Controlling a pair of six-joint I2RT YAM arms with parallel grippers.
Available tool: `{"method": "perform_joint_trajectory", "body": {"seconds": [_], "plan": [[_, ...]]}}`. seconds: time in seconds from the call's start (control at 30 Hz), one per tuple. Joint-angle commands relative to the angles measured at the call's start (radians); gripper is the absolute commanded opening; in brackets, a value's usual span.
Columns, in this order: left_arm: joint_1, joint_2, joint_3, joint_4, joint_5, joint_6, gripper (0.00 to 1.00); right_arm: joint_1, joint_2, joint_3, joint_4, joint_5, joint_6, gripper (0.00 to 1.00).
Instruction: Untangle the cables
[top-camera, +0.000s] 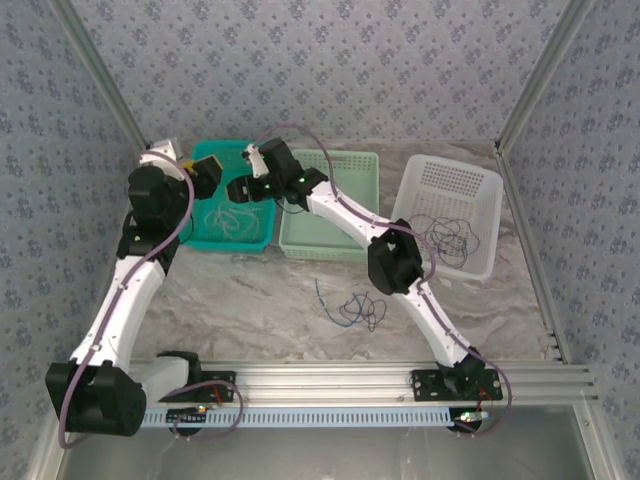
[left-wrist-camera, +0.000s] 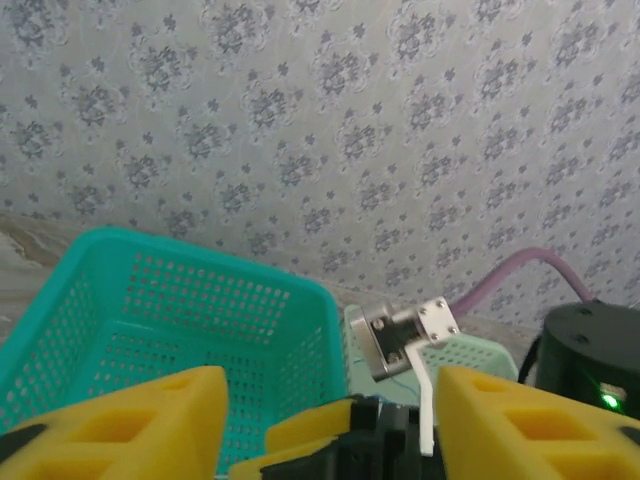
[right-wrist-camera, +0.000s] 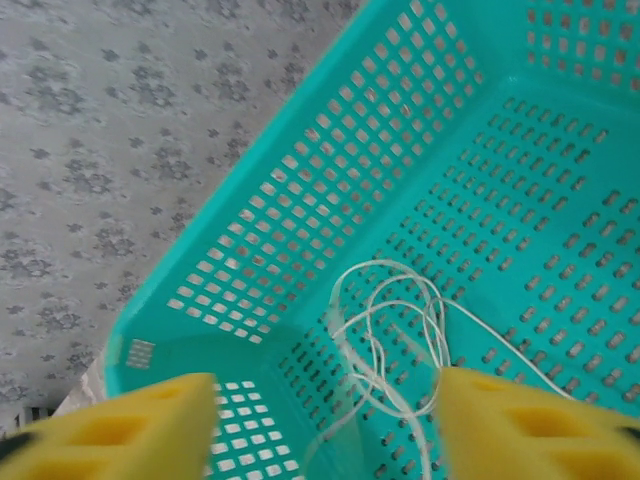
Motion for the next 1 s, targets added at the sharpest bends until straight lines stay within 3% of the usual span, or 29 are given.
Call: {"method": "perform_joint_trajectory", "body": {"seconds": [0.0,0.07,0.17,0.4,0.53,0.73,0.97], "plan": [[0.004,-0.046,-0.064,-0.006,-0.022,-0.029,0.68,-0.012,0.01,0.041,-0.081,-0.044,0.013,0.77],[0.002,-0.078,-0.11,0.002,-0.029,-0.043,0.76,-0.011,-0.024,0.004,-0.062,-0.044,-0.001,0.87],[-0.016,-0.13,-0.156,-0.008,-0.048,-0.046,0.88,-0.007,-0.09,-0.031,-0.066,-0.047,-0.039,0.88],[-0.17,-0.223,-0.228,-0.042,-0.163,0.009,0.96,0.006,-0.344,-0.288,0.0,-0.051,-0.128,0.88],[-0.226,-0.234,-0.236,-0.077,-0.186,0.009,0.99,0.014,-0.476,-0.41,-0.076,-0.065,-0.224,0.84],[-0.331,-0.246,-0.289,-0.083,-0.222,0.036,0.99,0.014,-0.831,-0.923,-0.051,0.064,-0.44,0.82],[-0.342,-0.239,-0.358,-0.054,-0.22,0.025,0.99,0.036,-1.158,-1.418,-0.069,0.167,-0.521,0.79]]}}
